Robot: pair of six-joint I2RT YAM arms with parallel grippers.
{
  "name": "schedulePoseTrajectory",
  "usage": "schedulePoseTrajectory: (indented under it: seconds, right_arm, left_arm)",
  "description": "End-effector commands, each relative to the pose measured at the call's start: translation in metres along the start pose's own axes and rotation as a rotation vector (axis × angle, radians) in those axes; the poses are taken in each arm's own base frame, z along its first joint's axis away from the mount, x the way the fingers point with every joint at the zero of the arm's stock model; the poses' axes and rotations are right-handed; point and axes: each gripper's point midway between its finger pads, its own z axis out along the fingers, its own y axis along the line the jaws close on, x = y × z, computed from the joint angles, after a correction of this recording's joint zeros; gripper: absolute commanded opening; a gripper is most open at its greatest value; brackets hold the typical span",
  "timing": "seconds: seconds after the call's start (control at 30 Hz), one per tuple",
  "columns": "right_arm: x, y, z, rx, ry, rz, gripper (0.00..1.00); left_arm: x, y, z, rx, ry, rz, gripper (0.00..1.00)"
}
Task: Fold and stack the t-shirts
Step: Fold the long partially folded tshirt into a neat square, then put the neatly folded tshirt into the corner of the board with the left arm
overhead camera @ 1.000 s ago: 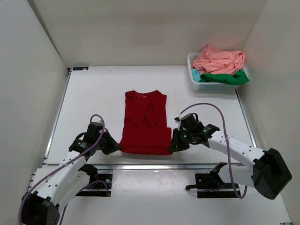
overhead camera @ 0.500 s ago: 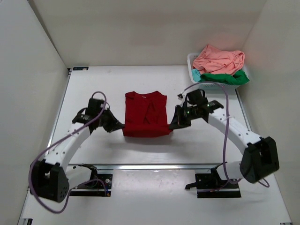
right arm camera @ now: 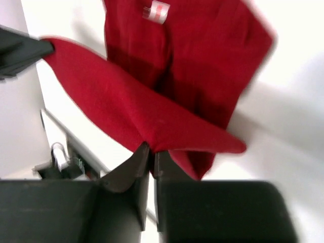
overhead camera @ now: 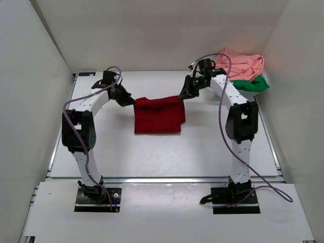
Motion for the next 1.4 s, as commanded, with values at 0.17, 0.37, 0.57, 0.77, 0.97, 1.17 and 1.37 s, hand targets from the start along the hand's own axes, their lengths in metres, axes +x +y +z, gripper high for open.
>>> schedulePoseTrajectory:
  seconds: [0.17,0.37,0.57,0.77,0.97,1.17,1.37]
  right_arm:
    - [-0.091,-0.046,0.015,0.064,-0.133,0.038,0.55]
    - [-0.079,-0.050,0.005,0.083,-0.178,-0.010,0.61]
    - [-0.044,-0.070,0.014,0.199,-0.081,-0.036,0.38]
    - [-0.010,-0.080,0.025,0.261,-0.037,-0.061,0.46]
    - [0.018,-0.082,0.042,0.242,0.013,-0.055,0.51]
    - [0.032,-0.071,0.055,0.158,0.030,-0.025,0.20]
    - [0.044,-0.045,0.063,0.078,0.023,-0.039,0.00]
  left_arm:
    - [-0.089,-0.033,0.046,0.114,-0.056,-0.041,0.47]
    - [-0.085,-0.025,0.043,0.117,-0.056,-0.051,0.59]
    - [-0.038,-0.008,0.023,0.116,-0.032,-0.028,0.57]
    - [-0.007,0.014,0.013,0.070,-0.021,0.002,0.57]
    - [0.012,0.034,0.020,0.021,0.008,0.005,0.58]
    - [0.026,0.045,0.028,-0.005,0.033,0.011,0.58]
    - [0.035,0.055,0.032,-0.022,0.050,0.016,0.57]
